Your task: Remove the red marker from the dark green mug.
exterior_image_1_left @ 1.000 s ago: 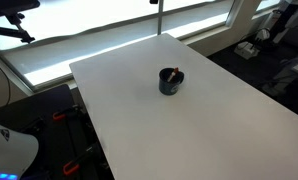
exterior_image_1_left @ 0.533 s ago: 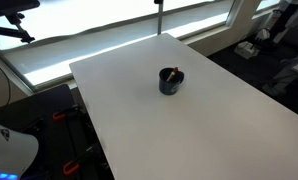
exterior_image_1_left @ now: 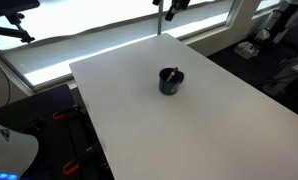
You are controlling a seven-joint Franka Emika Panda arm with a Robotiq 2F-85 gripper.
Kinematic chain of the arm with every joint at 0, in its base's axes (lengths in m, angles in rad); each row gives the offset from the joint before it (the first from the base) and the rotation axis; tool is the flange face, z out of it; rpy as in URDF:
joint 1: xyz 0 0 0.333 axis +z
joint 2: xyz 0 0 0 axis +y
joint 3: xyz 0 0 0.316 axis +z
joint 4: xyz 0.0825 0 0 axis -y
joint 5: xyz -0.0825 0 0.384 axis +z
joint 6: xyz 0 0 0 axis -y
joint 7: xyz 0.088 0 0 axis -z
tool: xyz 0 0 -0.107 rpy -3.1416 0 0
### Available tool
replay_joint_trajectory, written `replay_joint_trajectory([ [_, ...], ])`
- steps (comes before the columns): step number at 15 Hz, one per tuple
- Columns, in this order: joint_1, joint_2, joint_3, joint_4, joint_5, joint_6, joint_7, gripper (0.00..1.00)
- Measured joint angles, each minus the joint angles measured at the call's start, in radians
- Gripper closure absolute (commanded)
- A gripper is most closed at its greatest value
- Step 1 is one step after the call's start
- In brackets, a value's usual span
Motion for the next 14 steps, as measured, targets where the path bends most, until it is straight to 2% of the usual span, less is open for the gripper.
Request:
replay_joint_trajectory([
  [4, -0.010, 0.166, 0.010, 0.107, 0.031, -0.079, -0.050, 0.00],
  [11, -0.012, 0.187, 0.011, 0.147, 0.020, -0.099, -0.052, 0.00],
  [14, -0.012, 0.217, 0.011, 0.205, -0.052, -0.098, -0.109, 0.00],
])
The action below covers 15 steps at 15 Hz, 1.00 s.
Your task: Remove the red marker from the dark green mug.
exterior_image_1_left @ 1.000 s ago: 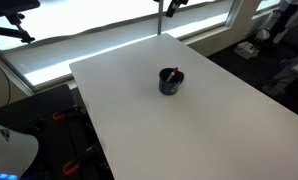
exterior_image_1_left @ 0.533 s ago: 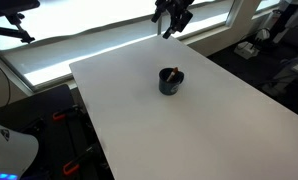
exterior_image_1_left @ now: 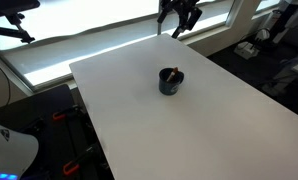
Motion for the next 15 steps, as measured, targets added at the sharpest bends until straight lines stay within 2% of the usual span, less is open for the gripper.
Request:
replay_joint_trajectory([
  [5, 0.004, 0.092, 0.026, 0.145, -0.124, -0.015, -0.223, 0.00],
  [8, 0.007, 0.138, 0.062, 0.180, -0.167, -0.023, -0.358, 0.00],
  [15, 0.002, 0.149, 0.066, 0.181, -0.170, -0.022, -0.365, 0.00],
])
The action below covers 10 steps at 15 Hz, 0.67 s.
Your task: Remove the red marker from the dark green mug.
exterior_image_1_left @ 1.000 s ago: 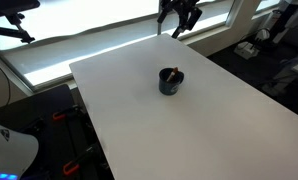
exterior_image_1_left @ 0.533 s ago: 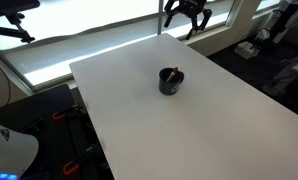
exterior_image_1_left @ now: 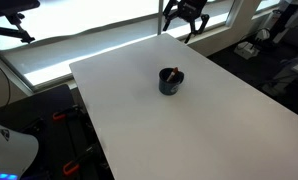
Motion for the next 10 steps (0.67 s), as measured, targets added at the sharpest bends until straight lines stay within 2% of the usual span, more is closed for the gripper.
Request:
replay_joint_trajectory([
  [4, -0.002, 0.007, 0.000, 0.003, -0.020, 0.020, -0.041, 0.00],
  [7, -0.010, 0.038, 0.000, 0.036, -0.073, 0.052, -0.164, 0.00],
  [10, -0.028, 0.087, 0.005, 0.081, -0.079, 0.103, -0.325, 0.00],
])
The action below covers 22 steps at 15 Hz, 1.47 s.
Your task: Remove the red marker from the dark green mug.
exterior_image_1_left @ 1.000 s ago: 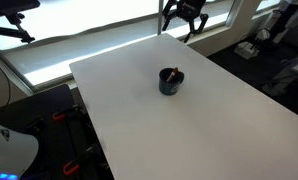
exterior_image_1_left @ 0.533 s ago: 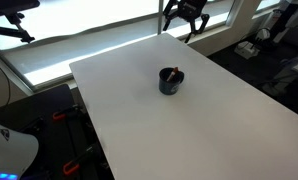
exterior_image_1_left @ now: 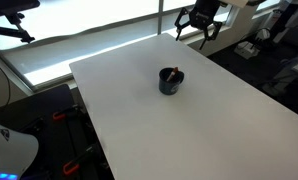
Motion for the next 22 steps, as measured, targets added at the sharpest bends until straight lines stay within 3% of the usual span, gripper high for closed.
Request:
replay_joint_trajectory([
  [6, -0.008, 0.109, 0.029, 0.076, 0.000, 0.010, -0.249, 0.00],
  [14, -0.009, 0.124, 0.029, 0.078, 0.000, 0.010, -0.259, 0.00],
  [22, -0.004, 0.193, 0.036, 0.156, 0.000, -0.024, -0.537, 0.00],
])
